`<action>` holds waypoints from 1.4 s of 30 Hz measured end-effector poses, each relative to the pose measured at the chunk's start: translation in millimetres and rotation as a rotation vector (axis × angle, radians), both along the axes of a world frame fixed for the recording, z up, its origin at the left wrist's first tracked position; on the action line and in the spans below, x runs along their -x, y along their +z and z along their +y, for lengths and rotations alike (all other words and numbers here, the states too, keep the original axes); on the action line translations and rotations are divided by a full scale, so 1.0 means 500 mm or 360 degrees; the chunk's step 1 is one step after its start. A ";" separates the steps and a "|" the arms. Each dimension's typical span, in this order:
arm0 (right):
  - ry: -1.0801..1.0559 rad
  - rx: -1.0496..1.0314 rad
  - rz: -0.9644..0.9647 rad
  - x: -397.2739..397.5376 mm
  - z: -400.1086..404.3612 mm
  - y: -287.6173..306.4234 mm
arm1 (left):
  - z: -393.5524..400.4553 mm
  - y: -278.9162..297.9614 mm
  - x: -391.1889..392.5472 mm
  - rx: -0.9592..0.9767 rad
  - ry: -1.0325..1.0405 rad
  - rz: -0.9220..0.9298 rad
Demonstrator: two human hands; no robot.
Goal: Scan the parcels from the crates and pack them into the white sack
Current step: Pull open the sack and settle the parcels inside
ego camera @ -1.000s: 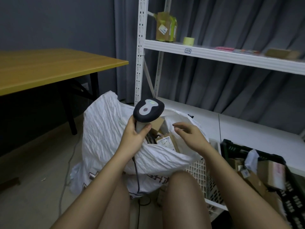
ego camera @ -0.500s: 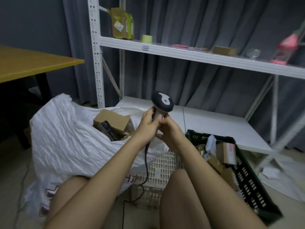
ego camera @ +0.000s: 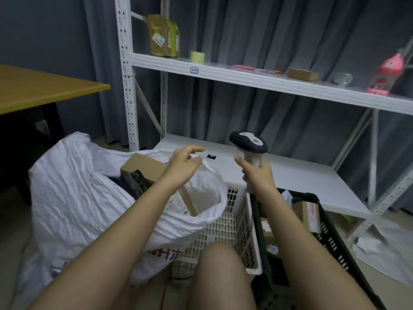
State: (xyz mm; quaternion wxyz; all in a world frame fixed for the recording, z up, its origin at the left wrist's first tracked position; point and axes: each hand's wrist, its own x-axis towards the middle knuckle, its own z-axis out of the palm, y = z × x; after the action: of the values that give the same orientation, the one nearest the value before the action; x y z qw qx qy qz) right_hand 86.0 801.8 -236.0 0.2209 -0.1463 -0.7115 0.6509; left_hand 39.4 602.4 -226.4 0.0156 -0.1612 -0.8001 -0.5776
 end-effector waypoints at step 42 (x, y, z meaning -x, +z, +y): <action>0.0439 -0.0696 -0.0095 0.338 -0.258 0.082 | -0.423 0.078 0.166 -0.0239 0.1393 0.0084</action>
State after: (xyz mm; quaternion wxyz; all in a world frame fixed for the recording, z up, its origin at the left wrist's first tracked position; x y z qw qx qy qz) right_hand -82.8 672.9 -195.0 0.1353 -0.0159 -0.8547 0.5009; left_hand -43.5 391.0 -187.2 0.2907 0.1795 -0.7481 -0.5688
